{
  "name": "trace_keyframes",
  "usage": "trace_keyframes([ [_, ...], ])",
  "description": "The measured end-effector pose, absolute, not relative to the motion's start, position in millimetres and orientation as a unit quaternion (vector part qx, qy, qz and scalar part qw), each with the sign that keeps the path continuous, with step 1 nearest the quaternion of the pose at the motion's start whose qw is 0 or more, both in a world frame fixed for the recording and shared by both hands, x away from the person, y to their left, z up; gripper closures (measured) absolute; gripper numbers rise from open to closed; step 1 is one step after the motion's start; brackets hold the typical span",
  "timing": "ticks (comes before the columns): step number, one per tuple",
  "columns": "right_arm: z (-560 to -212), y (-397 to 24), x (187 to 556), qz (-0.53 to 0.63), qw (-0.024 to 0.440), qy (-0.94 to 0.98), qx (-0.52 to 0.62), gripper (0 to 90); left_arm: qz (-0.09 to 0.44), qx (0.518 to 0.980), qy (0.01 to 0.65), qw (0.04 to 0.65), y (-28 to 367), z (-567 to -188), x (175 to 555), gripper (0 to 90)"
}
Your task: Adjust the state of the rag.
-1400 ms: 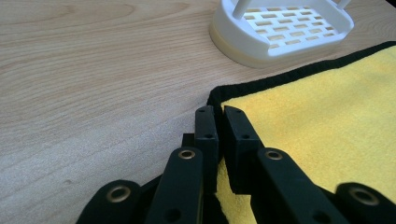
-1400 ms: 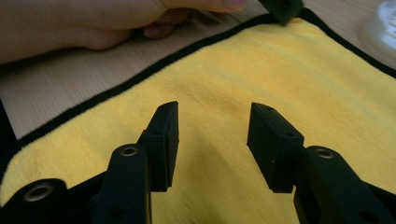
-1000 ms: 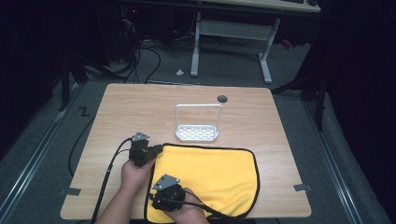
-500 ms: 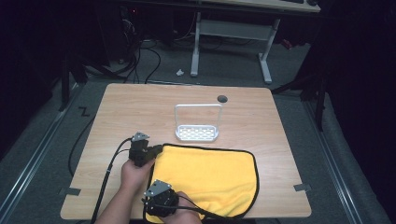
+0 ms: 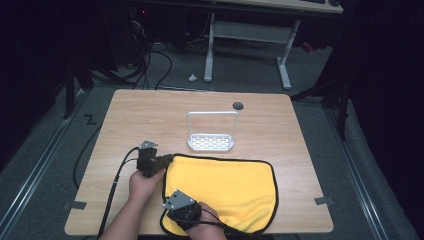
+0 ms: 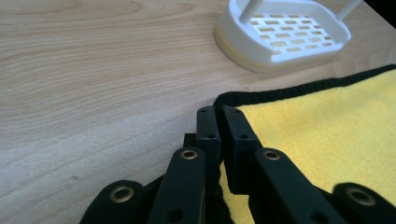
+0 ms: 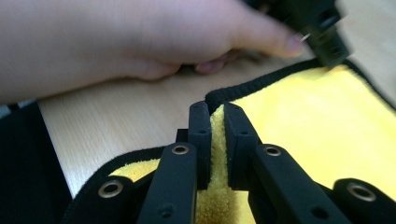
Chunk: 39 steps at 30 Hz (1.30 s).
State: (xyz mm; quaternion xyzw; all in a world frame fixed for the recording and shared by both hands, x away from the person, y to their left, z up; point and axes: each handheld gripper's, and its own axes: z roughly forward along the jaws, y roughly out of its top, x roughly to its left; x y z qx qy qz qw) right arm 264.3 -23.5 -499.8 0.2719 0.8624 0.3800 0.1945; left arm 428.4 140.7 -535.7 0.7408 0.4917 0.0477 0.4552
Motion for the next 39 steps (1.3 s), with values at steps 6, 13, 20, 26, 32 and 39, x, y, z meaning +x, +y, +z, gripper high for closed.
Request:
trace_keyframes([
  [6,-484.5,-29.2,265.0,0.413,0.204,0.843,0.278,84.0,0.052,0.722,0.500,0.475,151.1,-525.7,427.4,86.6],
  [13,-480.6,-5.7,265.4,0.436,0.196,0.838,0.263,83.9,0.078,0.705,0.516,0.479,191.0,-507.4,422.5,86.7],
  [20,-473.9,34.0,265.6,0.455,0.183,0.839,0.236,83.9,0.105,0.681,0.543,0.480,245.0,-491.8,410.6,86.9],
  [26,-465.0,51.8,264.6,0.464,0.183,0.838,0.221,83.9,0.115,0.670,0.551,0.484,268.0,-481.0,403.3,86.9],
  [32,-461.6,36.1,261.7,0.462,0.194,0.836,0.226,83.9,0.108,0.676,0.536,0.494,242.6,-476.3,406.4,86.9],
  [39,-462.2,-21.8,257.6,0.449,0.218,0.826,0.261,83.9,0.098,0.686,0.521,0.498,184.8,-476.3,413.4,86.8],
])
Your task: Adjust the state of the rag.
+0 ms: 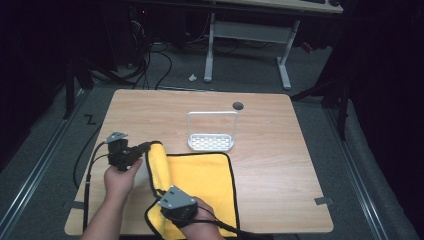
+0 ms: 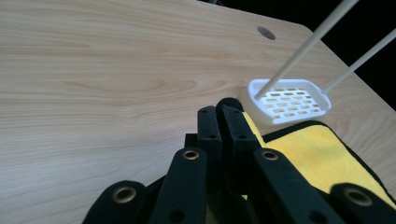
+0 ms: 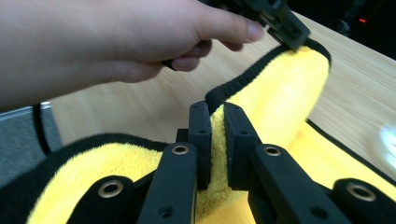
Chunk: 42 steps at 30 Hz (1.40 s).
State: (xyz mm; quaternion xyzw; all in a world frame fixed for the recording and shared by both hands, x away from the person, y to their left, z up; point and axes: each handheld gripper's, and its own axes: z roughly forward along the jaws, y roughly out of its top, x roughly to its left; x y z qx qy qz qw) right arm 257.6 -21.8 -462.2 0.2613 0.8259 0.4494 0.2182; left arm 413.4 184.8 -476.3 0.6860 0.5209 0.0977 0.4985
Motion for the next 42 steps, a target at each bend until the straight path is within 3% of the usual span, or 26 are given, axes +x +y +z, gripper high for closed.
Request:
trace_keyframes([
  [11,-478.6,-103.7,247.3,0.432,0.230,0.813,0.314,83.8,0.091,0.713,0.494,0.489,100.2,-482.7,415.8,86.7],
  [30,-500.1,-165.7,239.2,0.391,0.230,0.816,0.358,79.7,0.073,0.735,0.475,0.478,34.1,-488.8,420.1,85.0],
  [36,-505.1,-188.4,238.2,0.379,0.233,0.808,0.387,67.7,0.038,0.729,0.452,0.514,19.8,-488.8,419.1,58.9],
  [39,-503.7,-200.7,240.3,0.382,0.237,0.794,0.409,67.0,0.027,0.728,0.445,0.522,18.9,-488.7,417.7,51.9],
  [42,-503.7,-209.7,245.4,0.384,0.241,0.783,0.426,67.0,0.032,0.734,0.440,0.517,21.3,-489.5,414.9,50.4],
])
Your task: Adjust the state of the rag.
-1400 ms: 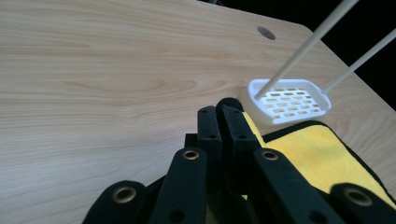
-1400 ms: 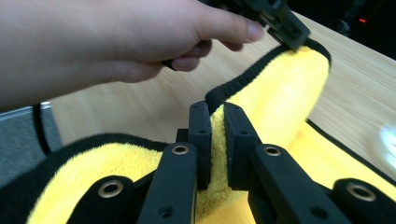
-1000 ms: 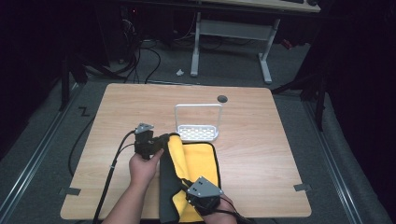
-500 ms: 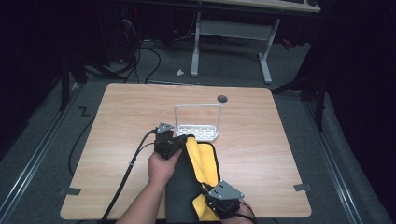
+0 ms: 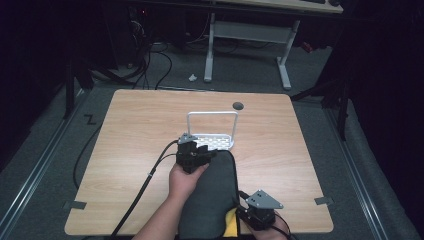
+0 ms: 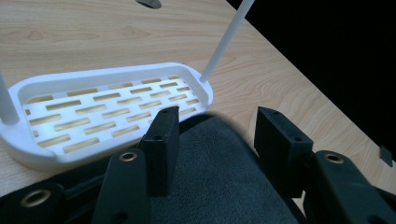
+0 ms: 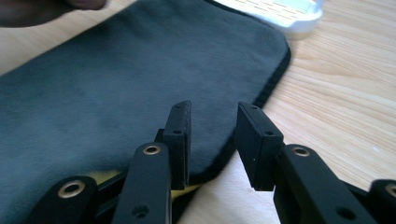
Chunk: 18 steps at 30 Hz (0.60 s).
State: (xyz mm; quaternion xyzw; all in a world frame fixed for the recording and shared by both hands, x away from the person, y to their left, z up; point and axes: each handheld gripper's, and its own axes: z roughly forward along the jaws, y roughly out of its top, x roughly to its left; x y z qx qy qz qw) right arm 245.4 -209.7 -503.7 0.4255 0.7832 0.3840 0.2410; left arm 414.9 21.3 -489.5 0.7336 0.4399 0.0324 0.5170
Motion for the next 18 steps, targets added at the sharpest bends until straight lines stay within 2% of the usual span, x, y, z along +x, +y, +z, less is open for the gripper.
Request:
trace_keyframes([
  [18,-516.0,-203.6,252.5,0.368,0.232,0.796,0.421,66.3,0.055,0.755,0.433,0.490,68.4,-509.3,386.8,52.5],
])
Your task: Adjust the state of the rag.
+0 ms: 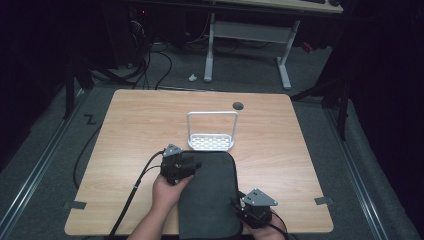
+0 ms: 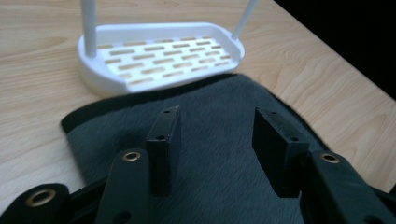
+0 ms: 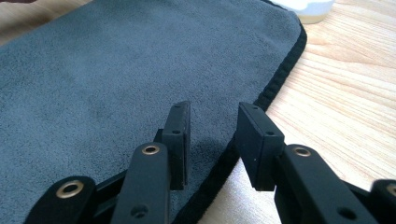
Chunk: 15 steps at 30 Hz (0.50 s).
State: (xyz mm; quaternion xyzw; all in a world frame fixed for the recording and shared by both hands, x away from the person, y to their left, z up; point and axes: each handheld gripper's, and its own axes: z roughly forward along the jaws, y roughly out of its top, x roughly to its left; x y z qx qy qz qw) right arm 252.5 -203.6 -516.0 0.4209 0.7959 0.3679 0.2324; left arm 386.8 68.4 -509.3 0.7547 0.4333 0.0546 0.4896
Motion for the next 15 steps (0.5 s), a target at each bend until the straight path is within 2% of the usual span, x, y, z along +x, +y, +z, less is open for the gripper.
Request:
trace_keyframes([
  [10,-518.0,-205.4,254.5,0.367,0.229,0.796,0.424,65.0,0.067,0.785,0.406,0.463,90.5,-519.3,350.3,51.9],
  [12,-518.0,-205.3,255.4,0.368,0.228,0.796,0.424,64.4,0.069,0.788,0.404,0.459,92.9,-521.5,342.5,57.2],
  [15,-517.2,-205.2,261.6,0.374,0.223,0.793,0.426,65.6,0.078,0.801,0.397,0.441,91.6,-524.9,333.1,70.5],
])
